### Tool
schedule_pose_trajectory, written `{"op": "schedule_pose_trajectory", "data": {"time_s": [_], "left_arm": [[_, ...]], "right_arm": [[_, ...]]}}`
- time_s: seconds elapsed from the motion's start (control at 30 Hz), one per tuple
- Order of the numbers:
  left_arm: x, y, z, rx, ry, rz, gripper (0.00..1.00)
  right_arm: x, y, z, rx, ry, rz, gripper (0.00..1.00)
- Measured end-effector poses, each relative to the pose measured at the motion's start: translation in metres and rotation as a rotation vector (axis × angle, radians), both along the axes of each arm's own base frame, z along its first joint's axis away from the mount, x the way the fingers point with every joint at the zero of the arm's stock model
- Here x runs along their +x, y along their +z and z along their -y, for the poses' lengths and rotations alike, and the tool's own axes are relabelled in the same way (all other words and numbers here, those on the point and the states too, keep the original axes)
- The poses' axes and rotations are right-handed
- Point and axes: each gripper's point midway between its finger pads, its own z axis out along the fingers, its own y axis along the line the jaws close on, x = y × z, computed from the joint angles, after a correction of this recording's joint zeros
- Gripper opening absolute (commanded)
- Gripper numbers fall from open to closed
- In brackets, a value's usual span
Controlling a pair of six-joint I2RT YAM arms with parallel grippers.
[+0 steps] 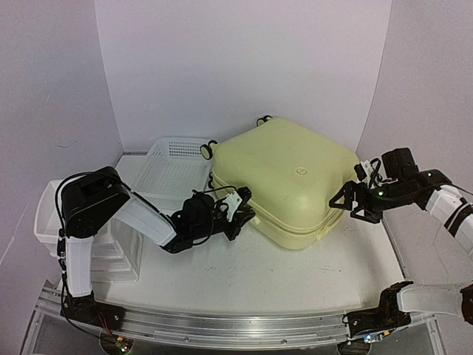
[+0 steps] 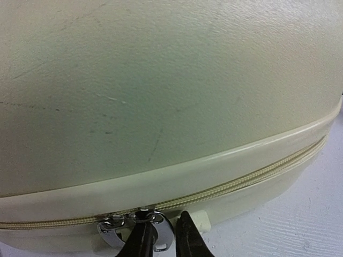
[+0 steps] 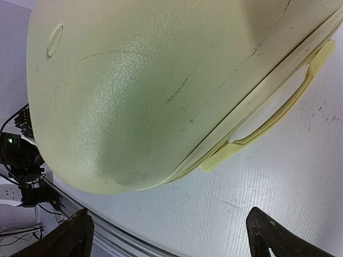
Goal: Open, take out, and arrange the luggage
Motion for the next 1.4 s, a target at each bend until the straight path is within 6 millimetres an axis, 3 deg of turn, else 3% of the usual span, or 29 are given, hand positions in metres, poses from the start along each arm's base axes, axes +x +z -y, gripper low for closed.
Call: {"op": "schedule_pose_trajectory", "data": {"time_s": [0.23,0.47,0.87,1.07,1.17,1.3,1.4], "left_arm": [[0.001,0.0,0.0,-0.006,-0.001,-0.021,0.02],[-0.006,0.0,0.002,-0.029,-0.041,-0.087,0.0],[-0.045,0.003,0.022,-0.079,-0.148,-0.25,0.0],[-0.087,0.006,0.055,-0.068,-0.221,-0.288,0.02],[-0.1,0.006,0.066,-0.064,-0.238,-0.286,0.07],[-0.104,0.005,0.068,-0.057,-0.241,-0.28,0.23],[-0.119,0.005,0.067,-0.022,-0.273,-0.268,0.44]], "right_arm": [[0.0,0.0,0.0,0.0,0.0,-0.001,0.98],[0.0,0.0,0.0,0.001,0.0,-0.001,0.98],[0.0,-0.009,-0.009,0.077,-0.011,-0.029,0.98],[0.0,-0.012,-0.024,0.166,-0.008,-0.046,0.98],[0.003,-0.007,-0.036,0.186,0.016,-0.028,0.98],[0.001,-0.008,-0.048,0.19,0.039,-0.03,0.98],[0.001,-0.008,-0.047,0.181,0.036,-0.026,0.98]]}}
